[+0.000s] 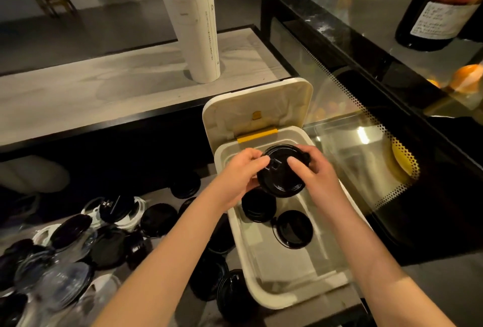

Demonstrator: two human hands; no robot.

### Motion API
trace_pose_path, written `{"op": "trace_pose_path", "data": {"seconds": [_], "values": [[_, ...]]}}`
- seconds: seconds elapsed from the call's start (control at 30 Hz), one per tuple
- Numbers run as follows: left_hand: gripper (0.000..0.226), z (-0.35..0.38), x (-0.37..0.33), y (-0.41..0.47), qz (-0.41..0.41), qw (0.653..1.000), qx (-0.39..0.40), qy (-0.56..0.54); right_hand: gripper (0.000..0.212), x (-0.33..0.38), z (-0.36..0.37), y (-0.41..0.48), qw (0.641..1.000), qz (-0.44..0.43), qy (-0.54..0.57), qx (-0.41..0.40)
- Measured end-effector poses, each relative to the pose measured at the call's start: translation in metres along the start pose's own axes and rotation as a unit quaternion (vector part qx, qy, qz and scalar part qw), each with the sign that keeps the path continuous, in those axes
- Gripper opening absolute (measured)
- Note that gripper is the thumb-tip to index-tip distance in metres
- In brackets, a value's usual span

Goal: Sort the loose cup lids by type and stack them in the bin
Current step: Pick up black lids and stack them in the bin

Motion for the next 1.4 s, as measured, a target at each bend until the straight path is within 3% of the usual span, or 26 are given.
{"op": "trace_pose_path", "data": {"seconds": [0.1, 0.17, 0.23, 0.33, 0.4, 0.57, 0.7, 0.77, 0.9, 1.0, 1.1, 1.4], "values": [[0.022, -0.004, 0.004, -0.009, -0.023, 0.997, 0.014, -0.072, 0.024, 0.001, 0.009, 0.000, 0.999, -0.021, -0.042, 0.012], [0.023, -0.009, 0.007, -0.014, -0.016, 0.996, -0.001, -0.093, 0.043, -0.003, 0.011, -0.002, 0.995, -0.030, -0.098, 0.018], [0.027, -0.016, 0.011, -0.018, -0.011, 0.995, -0.029, -0.095, 0.069, -0.004, 0.016, -0.006, 0.983, -0.060, -0.153, 0.077], [0.031, -0.022, 0.017, -0.023, -0.005, 0.996, -0.039, -0.075, 0.095, -0.006, 0.033, -0.011, 0.939, -0.111, -0.250, 0.207], [0.031, -0.023, 0.022, -0.026, -0.004, 0.996, -0.035, -0.084, 0.095, -0.006, 0.042, -0.013, 0.928, -0.150, -0.266, 0.213], [0.020, -0.030, 0.029, -0.033, 0.019, 0.990, -0.035, -0.139, 0.081, 0.004, 0.049, -0.016, 0.948, -0.167, -0.196, 0.188], [0.018, -0.042, 0.028, -0.035, 0.044, 0.982, -0.084, -0.165, 0.077, -0.004, 0.038, -0.012, 0.982, -0.064, -0.085, 0.156], [0.018, -0.059, 0.025, -0.037, 0.069, 0.976, -0.156, -0.135, 0.076, -0.015, 0.027, -0.005, 0.976, -0.015, -0.161, 0.149], [0.032, -0.102, 0.024, -0.040, 0.106, 0.955, -0.256, -0.101, 0.070, -0.051, 0.023, 0.018, 0.884, 0.033, -0.410, 0.221], [0.034, -0.119, 0.024, -0.044, 0.122, 0.948, -0.280, -0.089, 0.058, -0.082, 0.042, 0.023, 0.799, 0.029, -0.503, 0.327], [0.035, -0.122, 0.023, -0.049, 0.134, 0.945, -0.286, -0.089, 0.062, -0.108, 0.059, 0.019, 0.724, -0.007, -0.564, 0.397], [0.037, -0.113, 0.029, -0.053, 0.112, 0.950, -0.279, -0.082, 0.075, -0.129, 0.082, 0.014, 0.610, -0.047, -0.656, 0.442]]}}
Point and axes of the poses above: each hand's wrist, its own y-axis towards the middle knuckle, its own z-axis out of the palm, x = y × z, the point moved 5 cm from there along y, towards the middle knuckle, and after that the axes turned 9 degrees about -z, right-handed, at the moved point
